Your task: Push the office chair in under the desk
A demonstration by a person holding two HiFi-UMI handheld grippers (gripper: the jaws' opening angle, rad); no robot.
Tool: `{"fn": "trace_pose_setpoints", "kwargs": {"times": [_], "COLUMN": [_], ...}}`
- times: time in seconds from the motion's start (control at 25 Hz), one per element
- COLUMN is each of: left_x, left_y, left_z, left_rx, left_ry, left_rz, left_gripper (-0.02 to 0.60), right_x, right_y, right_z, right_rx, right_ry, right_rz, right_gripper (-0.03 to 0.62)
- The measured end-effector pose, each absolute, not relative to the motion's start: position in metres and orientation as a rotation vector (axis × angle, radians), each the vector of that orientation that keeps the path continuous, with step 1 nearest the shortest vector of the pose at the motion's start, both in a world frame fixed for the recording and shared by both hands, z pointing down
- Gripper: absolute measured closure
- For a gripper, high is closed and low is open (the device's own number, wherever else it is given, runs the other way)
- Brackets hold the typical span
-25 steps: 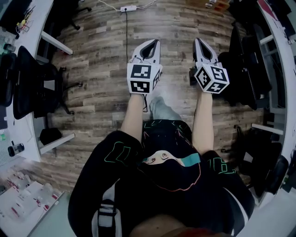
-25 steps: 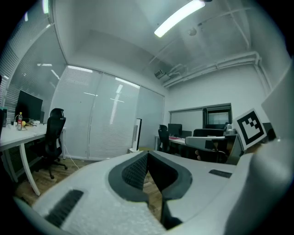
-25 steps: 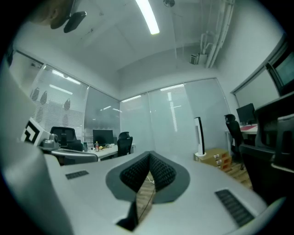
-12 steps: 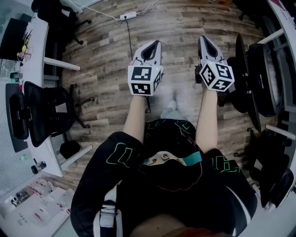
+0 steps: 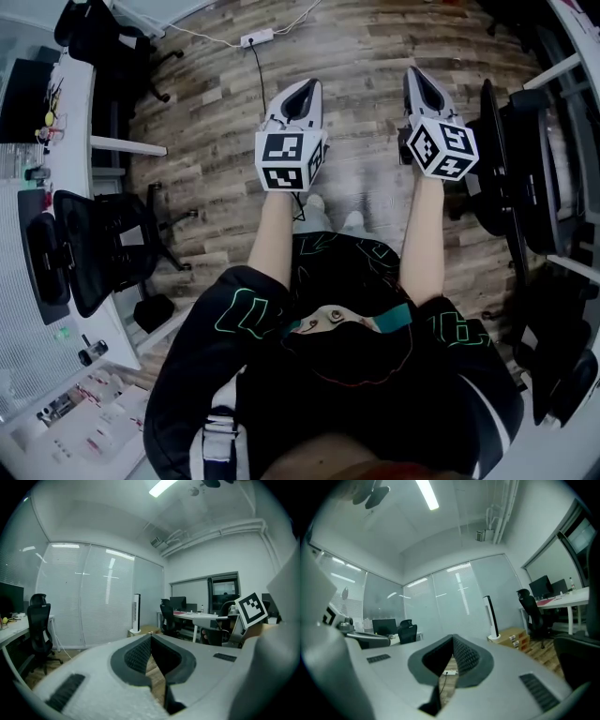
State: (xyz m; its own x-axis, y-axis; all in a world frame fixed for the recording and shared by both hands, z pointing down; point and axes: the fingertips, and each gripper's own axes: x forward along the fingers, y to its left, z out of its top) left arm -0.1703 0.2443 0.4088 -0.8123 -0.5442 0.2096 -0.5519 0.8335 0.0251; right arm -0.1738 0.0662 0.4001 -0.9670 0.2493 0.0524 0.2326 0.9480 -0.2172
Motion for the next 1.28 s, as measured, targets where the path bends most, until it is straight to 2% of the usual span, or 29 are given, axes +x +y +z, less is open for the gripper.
{"fn": "trace_pose_setpoints", "kwargs": {"times": [0.24, 0.76, 0.96, 1.28], "left_x": [-0.210, -0.255, -0.223, -0.110], "left_y": [0.218, 0.046, -0.003, -0.061], "left_z": [0.417, 0.422, 0.428, 0.427], "left_rx": [0.983, 1.737, 2.000, 2.360], "left_ry": [-2.759, -2.371, -2.135, -1.777], "left_rz": [0.028, 0.100, 0.130, 0.186], "left_gripper": [0.574, 0.574, 0.572, 0.572], "right_x": [-0.184, -0.176, -0.127, 0.000], "right_y": [0.052, -0.043, -0.068, -0.090], "right_z": [0.398, 0.397, 0.402, 0.403], "right_rx": [-0.264, 0.420, 0.763, 1.254], "right_ry": [-3.041, -3.018, -2.939, -2.783], "right_rz": [0.235, 0.168, 0.191, 0.206], "right_gripper": [0.589, 0.589, 0.589, 0.589]}}
